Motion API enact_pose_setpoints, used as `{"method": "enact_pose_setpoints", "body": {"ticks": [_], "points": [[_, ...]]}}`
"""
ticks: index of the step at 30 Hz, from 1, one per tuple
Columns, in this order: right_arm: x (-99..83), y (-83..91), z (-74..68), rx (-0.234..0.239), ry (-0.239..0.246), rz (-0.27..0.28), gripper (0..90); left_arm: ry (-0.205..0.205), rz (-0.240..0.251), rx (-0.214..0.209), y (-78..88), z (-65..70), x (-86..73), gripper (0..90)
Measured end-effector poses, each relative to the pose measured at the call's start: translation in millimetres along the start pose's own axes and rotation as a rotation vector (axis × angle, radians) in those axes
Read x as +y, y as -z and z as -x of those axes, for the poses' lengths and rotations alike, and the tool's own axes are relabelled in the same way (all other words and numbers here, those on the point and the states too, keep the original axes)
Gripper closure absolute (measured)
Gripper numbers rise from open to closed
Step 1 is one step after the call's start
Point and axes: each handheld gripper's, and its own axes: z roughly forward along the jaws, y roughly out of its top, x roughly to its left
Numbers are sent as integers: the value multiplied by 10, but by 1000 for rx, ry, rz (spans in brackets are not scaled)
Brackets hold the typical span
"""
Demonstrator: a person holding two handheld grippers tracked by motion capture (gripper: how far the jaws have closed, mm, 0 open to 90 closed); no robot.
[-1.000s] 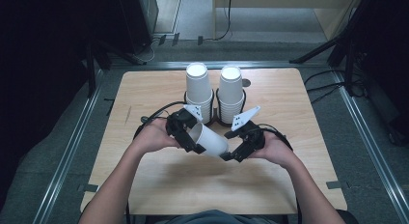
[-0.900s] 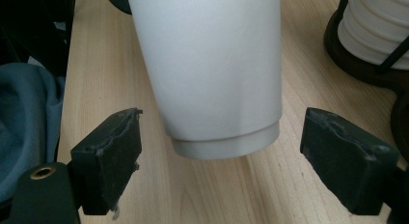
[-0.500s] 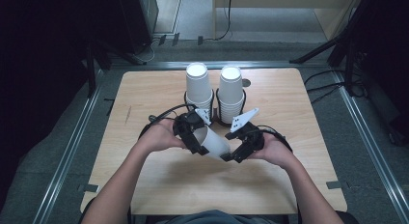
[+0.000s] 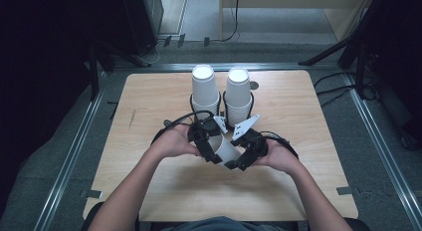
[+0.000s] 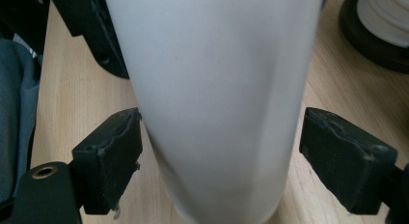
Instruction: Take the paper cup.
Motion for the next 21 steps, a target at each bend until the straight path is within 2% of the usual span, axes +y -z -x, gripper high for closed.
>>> {"method": "enact_pose_setpoints", "body": {"ticks": [8, 17, 18, 21], "points": [[38, -54, -19, 23, 13, 15, 206, -4, 13, -5, 6, 14, 11, 111], [44, -32, -26, 14, 34, 28, 212, -10, 19, 2, 30, 13, 13, 84], [43, -23, -28, 8, 37, 30, 211, -28, 42, 20, 42, 26, 12, 79], [43, -4, -28, 5, 36, 38, 210, 12, 91, 4, 63, 7, -3, 60]]}}
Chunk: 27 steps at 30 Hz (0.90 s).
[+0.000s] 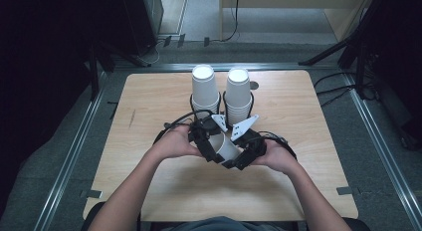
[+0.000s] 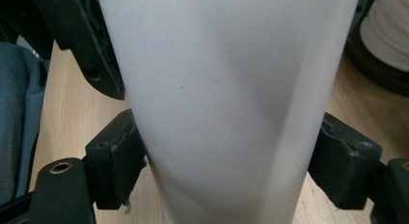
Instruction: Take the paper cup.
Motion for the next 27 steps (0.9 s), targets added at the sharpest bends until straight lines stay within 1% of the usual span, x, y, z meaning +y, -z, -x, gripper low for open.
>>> {"method": "enact_pose_setpoints", "body": {"ticks": [2, 3, 4, 7, 13, 18, 19, 20, 21, 23, 24, 27], "points": [[-5, 19, 9, -6, 0, 2, 210, 5, 25, 5, 19, -7, -11, 24], [-10, 24, 13, -9, -1, 4, 210, 8, 33, 2, 27, -10, -14, 22], [-12, 30, 18, -9, -1, 3, 209, 6, 44, 14, 41, -12, -16, 10], [-15, 47, 19, -9, -5, 7, 209, 6, 68, 16, 78, -20, -27, 2], [-21, 93, 30, -17, -8, 19, 209, 20, 93, 18, 114, -32, -64, 0], [-22, 171, 40, -31, -13, 42, 208, 31, 147, 30, 193, -45, -127, 0], [-22, 171, 40, -31, -13, 42, 208, 31, 147, 30, 193, -45, -127, 0], [-20, 198, 44, -31, -19, 48, 208, 36, 161, 24, 215, -47, -146, 0], [-20, 205, 48, -32, -18, 49, 208, 37, 172, 30, 224, -44, -157, 0], [-24, 223, 50, -38, -23, 53, 208, 38, 181, 26, 242, -48, -181, 0], [-27, 231, 54, -40, -20, 55, 208, 36, 189, 29, 251, -48, -194, 0], [-33, 268, 61, -46, -20, 64, 208, 46, 221, 16, 272, -49, -242, 0]]}}
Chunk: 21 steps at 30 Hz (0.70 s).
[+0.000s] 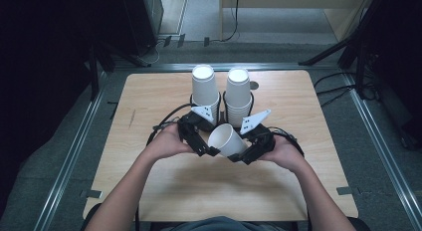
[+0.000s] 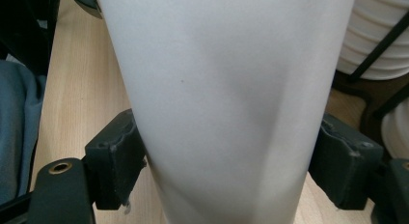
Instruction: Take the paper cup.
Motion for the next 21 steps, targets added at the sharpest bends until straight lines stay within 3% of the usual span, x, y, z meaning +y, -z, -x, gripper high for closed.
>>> {"method": "enact_pose_setpoints", "body": {"ticks": [10, 17, 21], "points": [[3, 145, -6, -9, -17, 43, 207, 34, 84, -12, 28, 12, -136, 0], [27, 184, -13, -5, -14, 80, 207, 56, 141, -33, -24, 47, -127, 0], [43, 149, -24, 9, -11, 89, 207, 83, 216, -57, -41, 57, -101, 0]]}}
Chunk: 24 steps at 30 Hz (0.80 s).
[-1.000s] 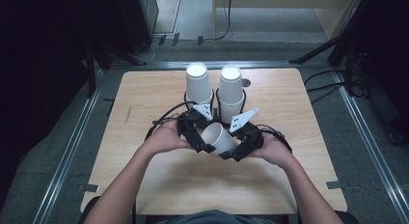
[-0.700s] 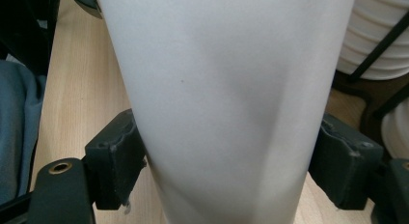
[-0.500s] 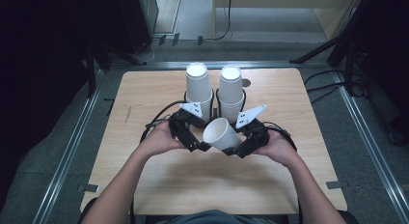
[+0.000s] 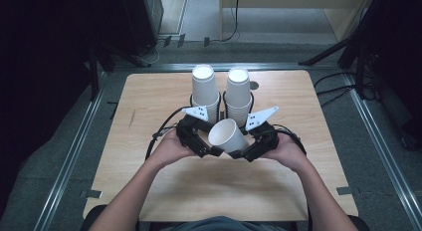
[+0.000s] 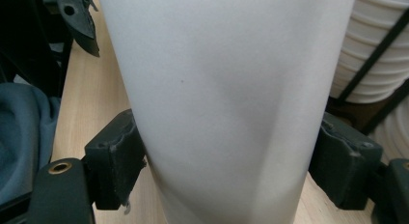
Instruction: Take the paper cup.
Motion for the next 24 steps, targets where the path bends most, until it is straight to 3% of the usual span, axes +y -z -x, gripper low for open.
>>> {"method": "enact_pose_setpoints", "body": {"ticks": [11, 17, 24], "points": [[44, -131, -34, 35, 8, 14, 206, 25, 46, -7, -61, 24, 21, 0], [46, -167, -39, 40, 6, 12, 207, 12, 74, 28, -30, 55, 26, 56], [43, -141, -42, 34, 15, 17, 208, 8, 60, 42, -24, 79, 40, 96]]}}
